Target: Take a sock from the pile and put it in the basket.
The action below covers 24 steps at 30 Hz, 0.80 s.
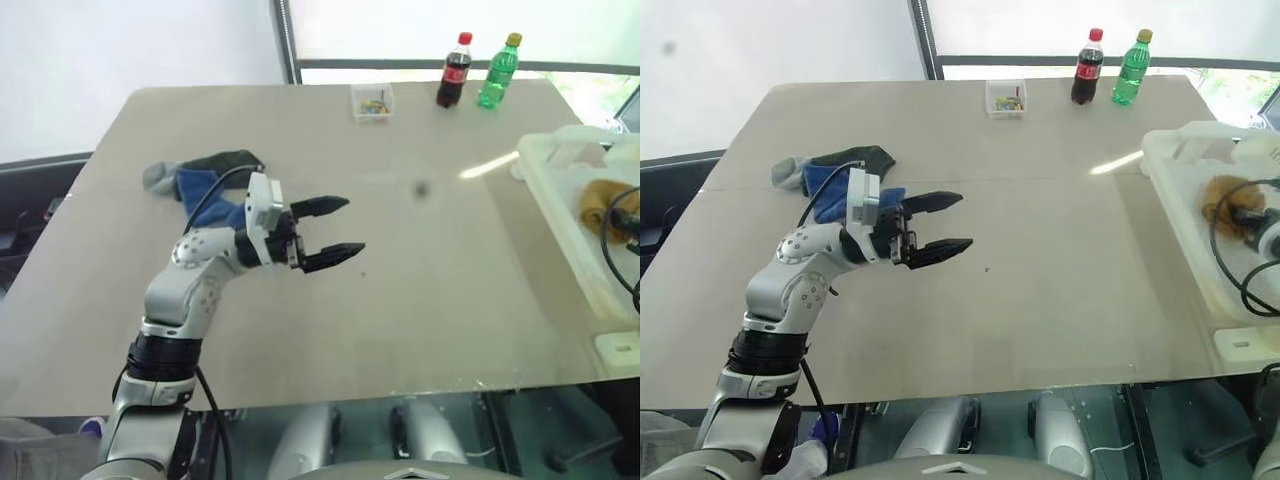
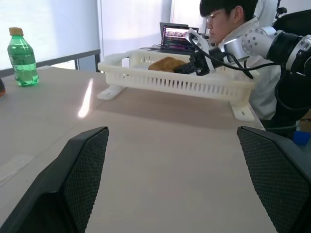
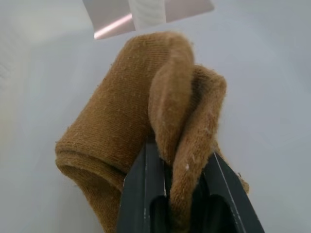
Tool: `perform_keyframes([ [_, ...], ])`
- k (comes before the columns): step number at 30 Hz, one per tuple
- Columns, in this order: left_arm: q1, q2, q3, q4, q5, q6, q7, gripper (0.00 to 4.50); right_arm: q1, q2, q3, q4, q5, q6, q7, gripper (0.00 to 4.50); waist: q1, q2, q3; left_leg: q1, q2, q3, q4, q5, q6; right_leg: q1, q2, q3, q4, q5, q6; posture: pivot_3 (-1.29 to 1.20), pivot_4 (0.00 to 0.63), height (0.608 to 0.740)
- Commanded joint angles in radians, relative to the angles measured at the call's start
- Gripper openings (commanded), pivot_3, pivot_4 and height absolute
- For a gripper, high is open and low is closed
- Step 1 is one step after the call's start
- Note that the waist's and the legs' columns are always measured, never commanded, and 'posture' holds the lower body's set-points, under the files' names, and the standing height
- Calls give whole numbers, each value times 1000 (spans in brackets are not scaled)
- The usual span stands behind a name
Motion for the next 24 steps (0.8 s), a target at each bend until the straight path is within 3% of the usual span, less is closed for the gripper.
perform_keyframes([
  [1, 13, 21, 23, -54, -12, 13, 11, 4500, -1, -61, 90, 102, -119, -102, 39, 1568, 4, 0, 0, 0, 0, 0, 0, 0, 0, 0, 0, 0, 0, 0, 0, 0, 150, 740],
  [6, 27, 26, 29, -76, -31, 28, 13, 4500, 19, -94, 53, 36, -97, -112, 76, 3921, 6, 0, 0, 0, 0, -1, 1, 0, 0, 1, 0, 0, 0, 0, 0, 0, 150, 740],
  [14, 2, 31, 33, -64, -64, 36, -26, 4500, 220, -92, -171, -277, 94, 81, 149, 3921, 6, 0, 0, -1, 0, -2, 0, 0, 0, 0, 0, 0, 0, 0, 0, 0, 150, 740],
  [24, -38, -8, 22, -19, -62, 17, -49, 4500, 346, 72, -460, -592, 304, 275, -16, 3921, 5, 1, 0, -1, 0, -1, 0, 0, 0, 0, 0, 2, 0, 0, 1, 0, 150, 740],
])
